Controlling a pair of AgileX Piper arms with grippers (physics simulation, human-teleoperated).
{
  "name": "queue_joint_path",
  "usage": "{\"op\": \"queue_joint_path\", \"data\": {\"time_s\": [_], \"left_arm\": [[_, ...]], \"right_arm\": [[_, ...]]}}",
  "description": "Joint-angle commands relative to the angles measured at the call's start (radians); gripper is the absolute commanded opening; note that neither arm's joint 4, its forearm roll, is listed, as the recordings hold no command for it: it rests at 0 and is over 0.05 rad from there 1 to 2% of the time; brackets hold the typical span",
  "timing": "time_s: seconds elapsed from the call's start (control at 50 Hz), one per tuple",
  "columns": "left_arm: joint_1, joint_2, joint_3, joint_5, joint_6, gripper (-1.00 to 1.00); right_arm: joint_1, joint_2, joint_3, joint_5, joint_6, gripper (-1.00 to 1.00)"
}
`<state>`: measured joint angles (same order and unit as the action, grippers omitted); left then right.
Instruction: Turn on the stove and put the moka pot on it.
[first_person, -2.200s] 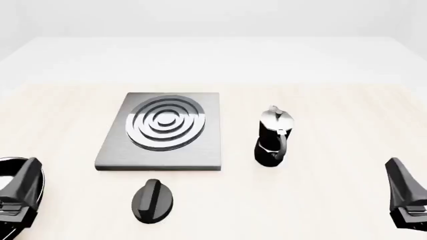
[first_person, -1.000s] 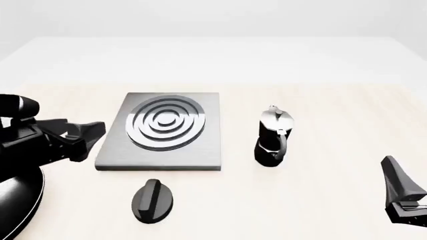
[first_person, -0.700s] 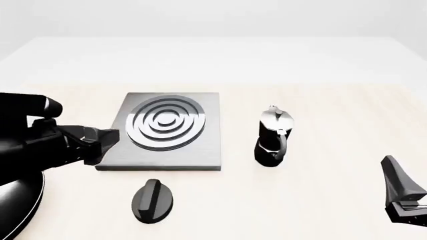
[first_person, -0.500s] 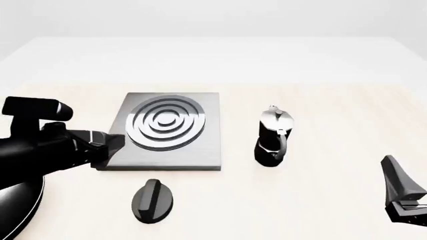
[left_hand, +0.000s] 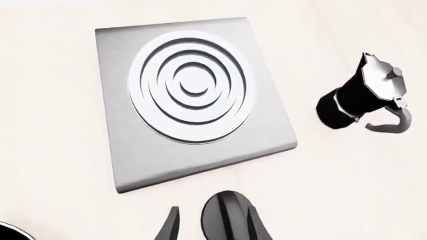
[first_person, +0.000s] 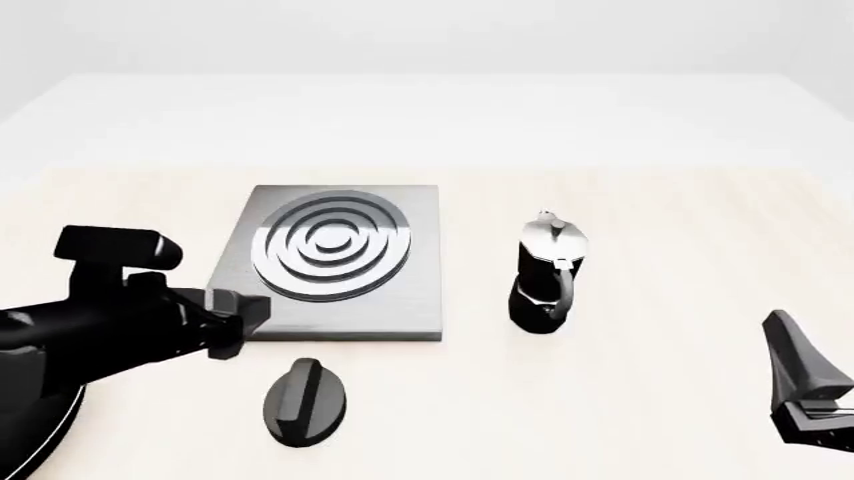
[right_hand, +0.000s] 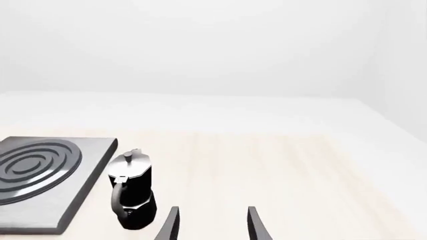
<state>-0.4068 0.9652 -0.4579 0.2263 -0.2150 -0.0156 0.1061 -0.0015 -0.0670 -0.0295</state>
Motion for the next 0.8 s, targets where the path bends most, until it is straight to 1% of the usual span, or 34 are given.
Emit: {"op": "queue_joint_path", "data": {"time_s": [0.02, 0.44, 0.6, 0.74, 0.8], "left_arm": [[-0.022, 0.057, 0.033, -0.069, -0.029, 1.00], [-0.054, 0.142, 0.042, -0.138, -0.055, 1.00], [-0.072, 0.180, 0.049, -0.167, -0.077, 1.00], [-0.080, 0.210, 0.056, -0.193, -0.082, 1.00], [-0.078, 0.217, 0.057, -0.202, -0.073, 1.00]], "right_arm": [[-0.002, 0.005, 0.000, -0.004, 0.008, 1.00], [-0.002, 0.016, 0.001, -0.014, 0.022, 1.00], [-0.002, 0.018, 0.001, -0.015, 0.026, 1.00], [-0.003, 0.018, 0.001, -0.015, 0.030, 1.00], [-0.001, 0.023, 0.001, -0.020, 0.030, 1.00]]}}
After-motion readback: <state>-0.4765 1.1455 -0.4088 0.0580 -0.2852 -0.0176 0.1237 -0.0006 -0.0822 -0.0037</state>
